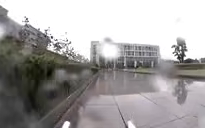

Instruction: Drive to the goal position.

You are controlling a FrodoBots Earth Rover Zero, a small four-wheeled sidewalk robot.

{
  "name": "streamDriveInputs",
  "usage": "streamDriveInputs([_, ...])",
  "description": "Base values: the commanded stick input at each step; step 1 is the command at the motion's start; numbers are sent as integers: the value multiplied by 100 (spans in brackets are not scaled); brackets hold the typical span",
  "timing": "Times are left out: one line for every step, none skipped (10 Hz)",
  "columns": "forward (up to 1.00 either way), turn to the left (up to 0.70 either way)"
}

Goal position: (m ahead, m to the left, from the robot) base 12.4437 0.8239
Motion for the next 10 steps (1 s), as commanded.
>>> streamDriveInputs([70, 0])
streamDriveInputs([70, 0])
streamDriveInputs([70, 0])
streamDriveInputs([70, 0])
streamDriveInputs([70, 0])
streamDriveInputs([70, 0])
streamDriveInputs([70, 0])
streamDriveInputs([70, 0])
streamDriveInputs([70, 0])
streamDriveInputs([70, 0])
